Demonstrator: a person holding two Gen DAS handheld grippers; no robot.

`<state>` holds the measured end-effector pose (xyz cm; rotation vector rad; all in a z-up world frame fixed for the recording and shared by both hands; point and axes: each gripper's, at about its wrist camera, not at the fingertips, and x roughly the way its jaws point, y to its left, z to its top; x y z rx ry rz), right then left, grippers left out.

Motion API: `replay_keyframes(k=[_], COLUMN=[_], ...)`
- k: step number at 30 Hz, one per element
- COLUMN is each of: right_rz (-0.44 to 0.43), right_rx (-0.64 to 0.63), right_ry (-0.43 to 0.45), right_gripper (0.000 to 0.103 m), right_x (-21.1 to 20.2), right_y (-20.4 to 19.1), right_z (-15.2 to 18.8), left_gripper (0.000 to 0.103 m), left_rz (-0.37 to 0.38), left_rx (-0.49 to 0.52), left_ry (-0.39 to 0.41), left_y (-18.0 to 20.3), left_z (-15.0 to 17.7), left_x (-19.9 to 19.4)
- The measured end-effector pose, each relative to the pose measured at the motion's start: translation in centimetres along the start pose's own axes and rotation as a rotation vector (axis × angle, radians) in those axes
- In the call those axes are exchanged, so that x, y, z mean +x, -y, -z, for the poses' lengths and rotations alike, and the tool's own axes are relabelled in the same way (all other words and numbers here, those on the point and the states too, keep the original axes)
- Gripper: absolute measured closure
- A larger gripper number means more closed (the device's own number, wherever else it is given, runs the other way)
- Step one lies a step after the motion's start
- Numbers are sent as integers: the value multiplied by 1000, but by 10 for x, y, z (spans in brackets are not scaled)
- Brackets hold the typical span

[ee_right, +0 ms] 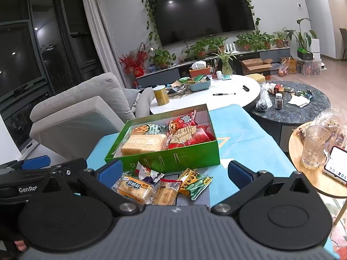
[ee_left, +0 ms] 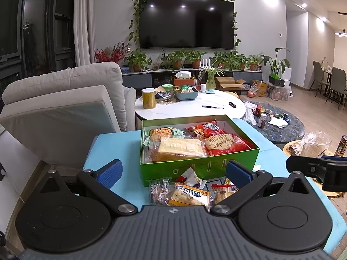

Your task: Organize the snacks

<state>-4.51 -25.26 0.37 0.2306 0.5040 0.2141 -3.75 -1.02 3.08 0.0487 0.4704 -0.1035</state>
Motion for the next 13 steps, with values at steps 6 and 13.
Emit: replay_keyframes(k=[6, 13], right_rz=[4, 22], right_rx=[6, -15], right_ry=[-3, -8], right_gripper=[34, 34], right_x=[2, 5], right_y=[1, -2], right_z=[1, -1], left_gripper=[1, 1], left_rz=[1, 0], left_rx=[-3, -2], left_ry=[1, -17], left_y=[0, 2], left_z=[0, -1], left_x=[0, 3])
